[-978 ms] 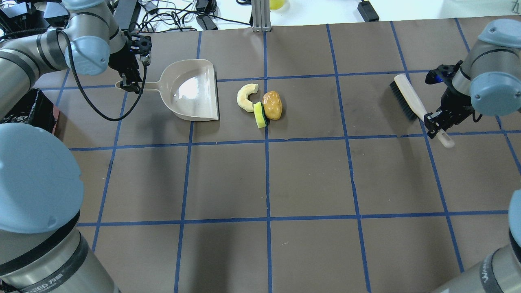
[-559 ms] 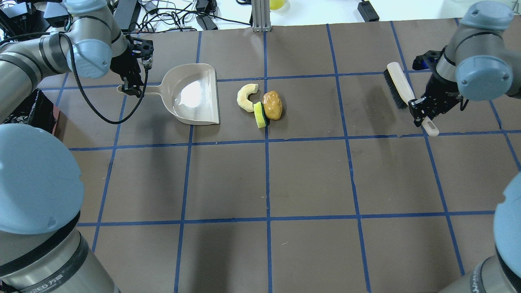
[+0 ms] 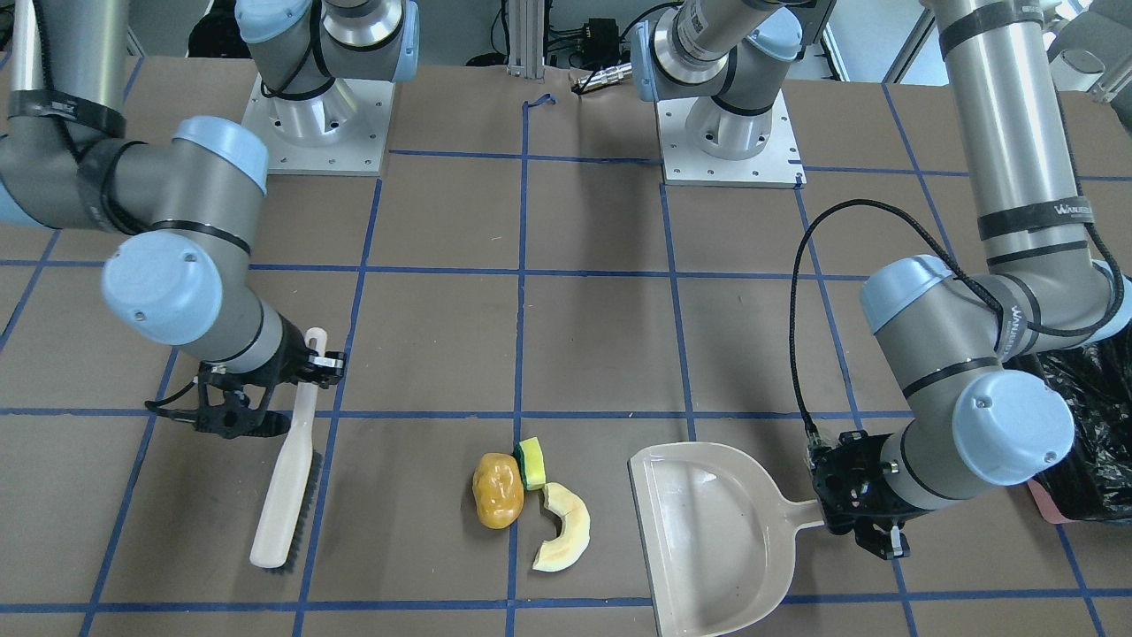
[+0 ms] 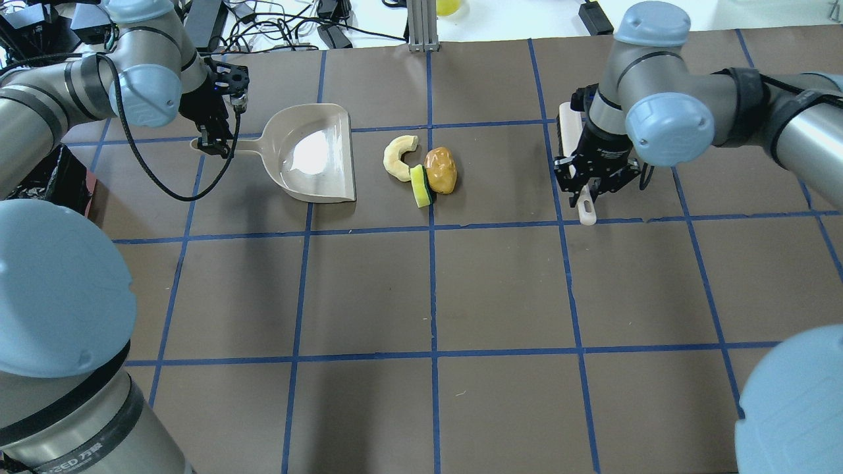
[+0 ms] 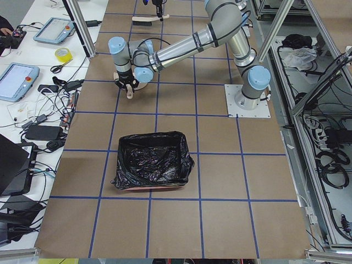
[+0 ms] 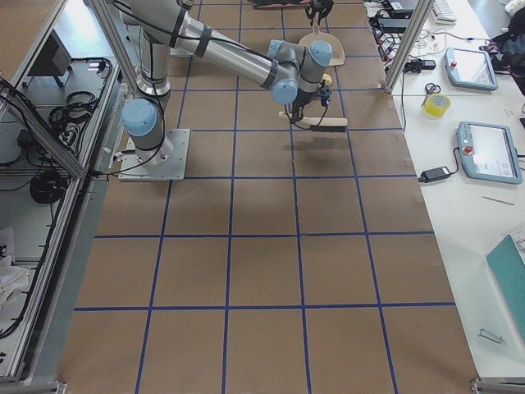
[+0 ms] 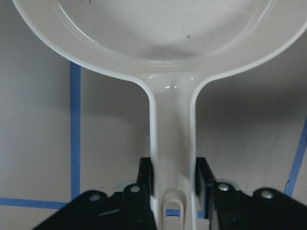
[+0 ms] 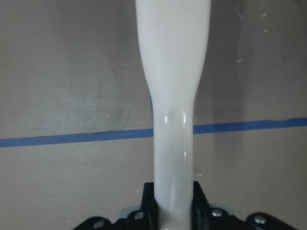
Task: Sweep and dump trash into bin
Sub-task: 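Lift the white brush with the right gripper and carry it toward the trash items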
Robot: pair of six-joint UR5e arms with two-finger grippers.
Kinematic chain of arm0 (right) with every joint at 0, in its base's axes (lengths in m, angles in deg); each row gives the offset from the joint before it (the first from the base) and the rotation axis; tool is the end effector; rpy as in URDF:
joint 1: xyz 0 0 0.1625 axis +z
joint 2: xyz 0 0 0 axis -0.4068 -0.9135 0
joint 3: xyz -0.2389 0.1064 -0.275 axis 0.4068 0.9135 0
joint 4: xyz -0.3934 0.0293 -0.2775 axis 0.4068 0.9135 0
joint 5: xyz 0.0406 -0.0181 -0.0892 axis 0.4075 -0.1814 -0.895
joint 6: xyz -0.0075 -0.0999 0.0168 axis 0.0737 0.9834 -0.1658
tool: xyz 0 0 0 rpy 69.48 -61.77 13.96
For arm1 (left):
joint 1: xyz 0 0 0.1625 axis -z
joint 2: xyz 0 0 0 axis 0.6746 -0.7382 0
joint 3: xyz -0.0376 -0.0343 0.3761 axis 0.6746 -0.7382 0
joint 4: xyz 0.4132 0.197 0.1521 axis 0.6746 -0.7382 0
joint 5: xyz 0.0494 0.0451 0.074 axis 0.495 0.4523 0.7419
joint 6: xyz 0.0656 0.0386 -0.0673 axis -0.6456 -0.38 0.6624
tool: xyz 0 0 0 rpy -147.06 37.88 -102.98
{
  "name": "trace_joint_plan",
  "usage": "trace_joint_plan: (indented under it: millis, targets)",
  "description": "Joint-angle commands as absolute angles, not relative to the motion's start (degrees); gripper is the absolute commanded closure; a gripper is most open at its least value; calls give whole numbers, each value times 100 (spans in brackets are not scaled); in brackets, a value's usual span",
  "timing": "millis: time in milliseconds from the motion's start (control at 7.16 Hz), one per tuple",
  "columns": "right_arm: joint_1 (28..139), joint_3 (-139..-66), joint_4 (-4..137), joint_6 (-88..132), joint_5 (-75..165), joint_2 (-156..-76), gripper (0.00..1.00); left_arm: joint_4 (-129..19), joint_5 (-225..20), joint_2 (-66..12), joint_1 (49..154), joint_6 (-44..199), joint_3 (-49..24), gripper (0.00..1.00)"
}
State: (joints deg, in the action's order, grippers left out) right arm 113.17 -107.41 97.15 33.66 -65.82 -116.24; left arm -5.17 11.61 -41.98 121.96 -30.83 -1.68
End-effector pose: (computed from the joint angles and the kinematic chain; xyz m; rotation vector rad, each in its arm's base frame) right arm 0.1284 -0.6220 0.1835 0.1584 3.0897 0.2868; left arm 0.0068 -0.7448 0.1807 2.0789 2.3329 0.0737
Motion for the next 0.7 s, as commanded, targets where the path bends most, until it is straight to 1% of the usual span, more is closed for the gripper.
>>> trace_joint_plan:
  millis: [0, 559]
  targets:
    - [11960, -10731, 9737, 2086, -6318, -11596, 100, -484, 1164, -4233, 12196, -3076, -169, 100]
    - [12629, -10679, 9825, 1449, -6282, -11448, 100, -466, 1181, -4198, 12309, -3049, -186, 100]
